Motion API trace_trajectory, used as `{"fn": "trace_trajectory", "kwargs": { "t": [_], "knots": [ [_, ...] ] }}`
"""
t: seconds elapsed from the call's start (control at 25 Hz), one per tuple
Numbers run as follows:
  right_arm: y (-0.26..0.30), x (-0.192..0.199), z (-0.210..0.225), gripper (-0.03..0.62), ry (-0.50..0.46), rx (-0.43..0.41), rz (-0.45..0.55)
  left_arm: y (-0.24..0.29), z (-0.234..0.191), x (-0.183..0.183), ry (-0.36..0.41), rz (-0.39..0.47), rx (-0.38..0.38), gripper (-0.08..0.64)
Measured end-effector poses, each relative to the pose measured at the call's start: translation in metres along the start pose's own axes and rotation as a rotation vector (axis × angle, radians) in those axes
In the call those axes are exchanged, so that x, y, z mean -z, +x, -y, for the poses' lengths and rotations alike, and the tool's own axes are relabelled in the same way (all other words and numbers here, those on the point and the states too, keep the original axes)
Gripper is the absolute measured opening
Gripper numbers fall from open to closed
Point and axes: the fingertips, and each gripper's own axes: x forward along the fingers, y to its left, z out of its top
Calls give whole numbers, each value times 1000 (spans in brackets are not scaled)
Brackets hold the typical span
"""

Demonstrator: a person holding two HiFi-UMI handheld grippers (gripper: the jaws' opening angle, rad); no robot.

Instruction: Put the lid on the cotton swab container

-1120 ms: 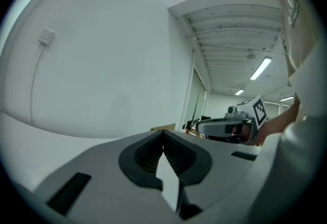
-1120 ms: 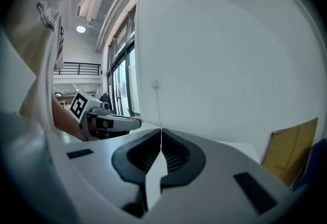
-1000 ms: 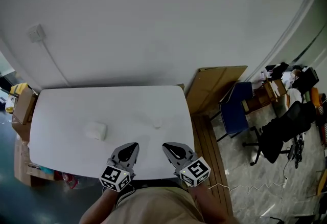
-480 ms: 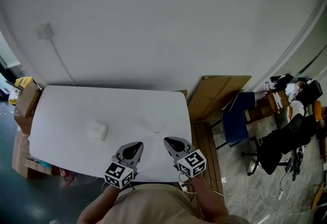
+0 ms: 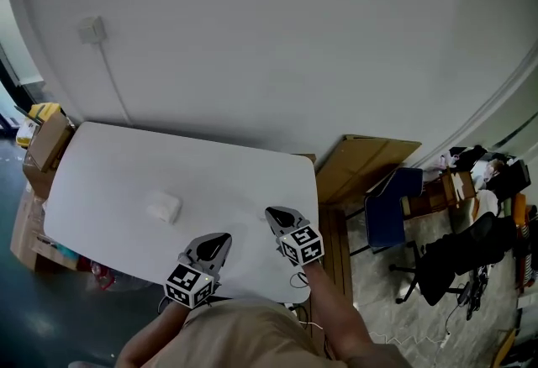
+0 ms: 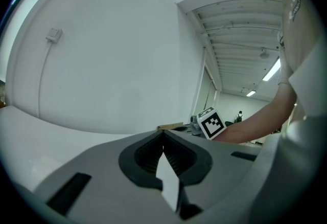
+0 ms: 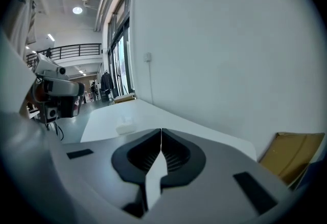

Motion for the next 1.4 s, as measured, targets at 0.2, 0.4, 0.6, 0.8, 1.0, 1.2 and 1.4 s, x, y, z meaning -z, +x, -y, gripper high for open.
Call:
{"fn": "trace_trajectory", "kwargs": {
  "t": [0.2,0.4,0.6,0.8,1.0,1.2,1.4],
  "knots": [
    [32,6,13,17,21,-10,-74,-7,-14,5,-1,-17,-20,14],
    [51,23,25,17,20,-11,-172,-8,-20,3,6,-12,-31,14],
    [56,50,27,17,38,-19,-258,-8,-24,-4,9,-2,-38,13],
    [58,68,23,17,15,-29,-309,-11,-29,-3,5,-1,-53,14],
    [60,76,21,17,38,-29,-324,-12,-28,-1,6,-9,-57,13],
    [60,78,22,17,50,-42,-336,-15,-29,2,2,-14,-68,14],
    [64,82,24,17,102,-36,-363,-17,-30,0,0,-9,-74,13]
  ]
}}
